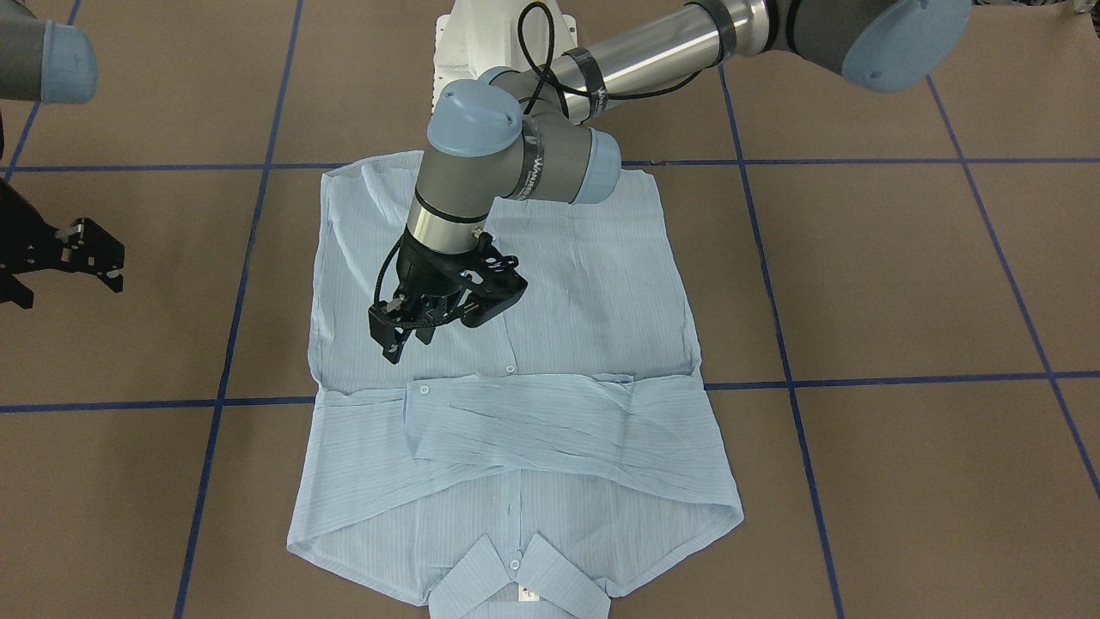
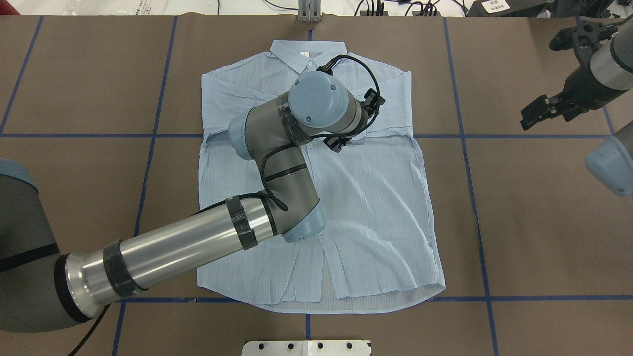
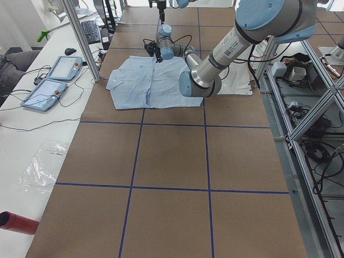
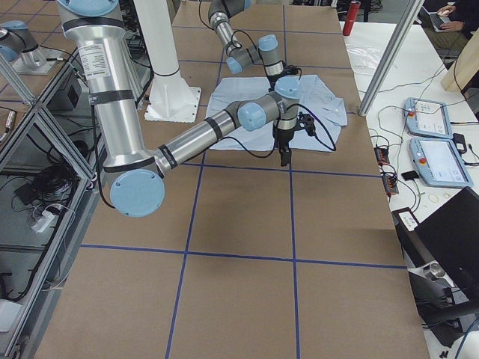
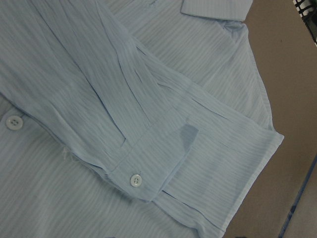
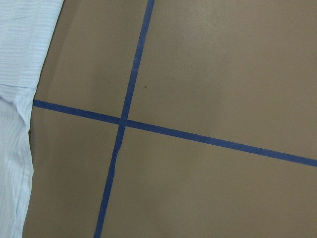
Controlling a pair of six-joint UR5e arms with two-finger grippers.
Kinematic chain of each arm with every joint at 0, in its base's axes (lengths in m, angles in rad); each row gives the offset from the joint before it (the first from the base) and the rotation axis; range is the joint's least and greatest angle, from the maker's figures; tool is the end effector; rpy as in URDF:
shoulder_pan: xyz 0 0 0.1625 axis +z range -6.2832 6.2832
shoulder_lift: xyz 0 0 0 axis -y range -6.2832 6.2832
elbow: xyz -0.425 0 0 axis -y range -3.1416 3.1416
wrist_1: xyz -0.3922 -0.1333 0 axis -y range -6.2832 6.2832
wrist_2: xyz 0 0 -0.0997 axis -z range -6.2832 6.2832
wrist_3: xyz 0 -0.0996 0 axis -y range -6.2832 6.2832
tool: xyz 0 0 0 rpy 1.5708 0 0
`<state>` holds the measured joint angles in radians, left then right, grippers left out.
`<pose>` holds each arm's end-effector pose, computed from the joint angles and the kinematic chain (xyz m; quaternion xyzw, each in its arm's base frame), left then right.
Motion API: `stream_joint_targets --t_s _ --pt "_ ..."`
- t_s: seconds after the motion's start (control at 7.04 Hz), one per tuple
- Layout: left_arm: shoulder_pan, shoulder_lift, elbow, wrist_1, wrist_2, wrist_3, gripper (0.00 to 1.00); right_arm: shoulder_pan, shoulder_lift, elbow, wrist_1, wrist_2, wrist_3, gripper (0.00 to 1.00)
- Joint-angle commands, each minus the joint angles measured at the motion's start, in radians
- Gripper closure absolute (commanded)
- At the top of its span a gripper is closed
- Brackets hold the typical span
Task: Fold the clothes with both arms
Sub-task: 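Fold the held sleeve with the left gripper across the shirt body, then release the sleeve with the left gripper while the right gripper moves toward the hem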
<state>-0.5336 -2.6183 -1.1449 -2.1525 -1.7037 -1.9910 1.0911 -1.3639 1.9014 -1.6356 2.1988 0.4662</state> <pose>0.6405 -0.5179 0.0889 -0.0226 0.5670 -0.3442 0.7481 -0.1873 -0.5221 0.4040 0.0615 -0.3688 -0.0786 0.9242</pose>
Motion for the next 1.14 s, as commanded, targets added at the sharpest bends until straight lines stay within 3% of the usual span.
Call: stream_joint_targets --t_s 0.0,0.14,0.43,0.57,0.71,0.99 --pt "-0.003 0.172 -0.236 0.11 -0.059 0.151 0.01 -0.038 -0.004 0.048 0.019 0.022 0.142 0.0" --pt "-0.005 0.267 -0.416 0.238 -0.06 0.244 0.01 -0.098 -0.024 0.076 0.095 -0.002 0.26 0.0" --pt "-0.014 0.432 -0.737 0.443 -0.098 0.436 0.01 -0.309 -0.084 0.114 0.242 -0.159 0.537 0.0" --pt "-0.014 0.487 -0.831 0.5 -0.102 0.505 0.01 -0.374 -0.133 0.126 0.311 -0.181 0.602 0.0" --pt "-0.014 0.492 -0.872 0.56 -0.12 0.523 0.01 -0.496 -0.179 0.152 0.365 -0.294 0.708 0.0" --pt "-0.011 0.489 -0.897 0.579 -0.12 0.523 0.01 -0.69 -0.188 0.176 0.37 -0.425 0.864 0.0"
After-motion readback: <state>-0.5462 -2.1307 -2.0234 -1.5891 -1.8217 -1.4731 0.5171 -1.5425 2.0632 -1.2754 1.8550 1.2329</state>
